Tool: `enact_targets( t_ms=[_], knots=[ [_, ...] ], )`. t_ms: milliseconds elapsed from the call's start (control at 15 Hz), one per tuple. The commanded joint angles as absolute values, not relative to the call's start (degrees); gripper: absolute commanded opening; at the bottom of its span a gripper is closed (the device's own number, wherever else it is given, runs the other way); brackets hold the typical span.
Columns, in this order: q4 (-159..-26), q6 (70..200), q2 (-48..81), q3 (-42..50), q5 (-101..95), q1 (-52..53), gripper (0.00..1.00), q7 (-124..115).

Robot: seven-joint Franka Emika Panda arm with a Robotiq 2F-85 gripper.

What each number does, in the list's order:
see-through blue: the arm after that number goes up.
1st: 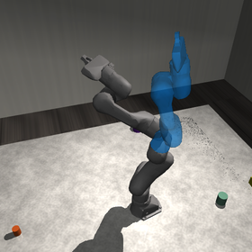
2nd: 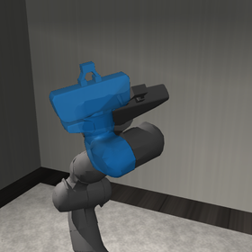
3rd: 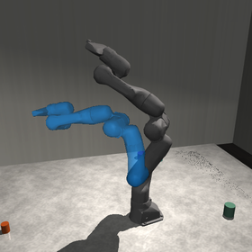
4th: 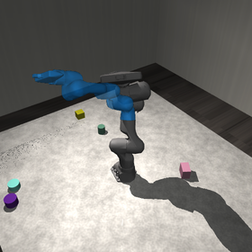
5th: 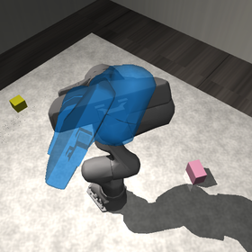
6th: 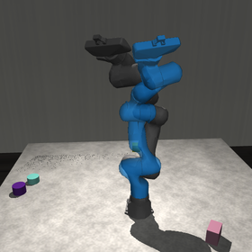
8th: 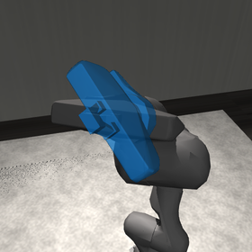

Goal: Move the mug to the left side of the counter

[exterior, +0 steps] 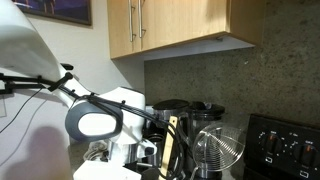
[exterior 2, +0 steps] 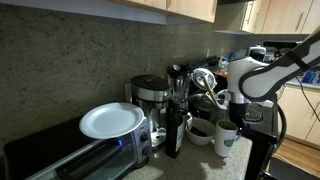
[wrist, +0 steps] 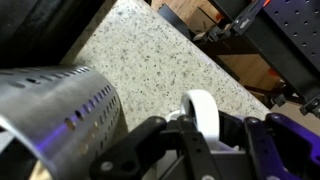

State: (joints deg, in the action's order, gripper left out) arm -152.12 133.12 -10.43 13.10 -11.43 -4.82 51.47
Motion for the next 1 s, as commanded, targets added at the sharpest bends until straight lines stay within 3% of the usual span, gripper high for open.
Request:
enact_targets(
  t_ms=[0,933],
  knots=[
    [-151.9,133.6,-11.1,12.4,-9.9,-5.4,0.05,51.6],
    [-148.3,124.2,-16.0,8.8,-3.2,-3.2,0.04,44.8]
  ],
)
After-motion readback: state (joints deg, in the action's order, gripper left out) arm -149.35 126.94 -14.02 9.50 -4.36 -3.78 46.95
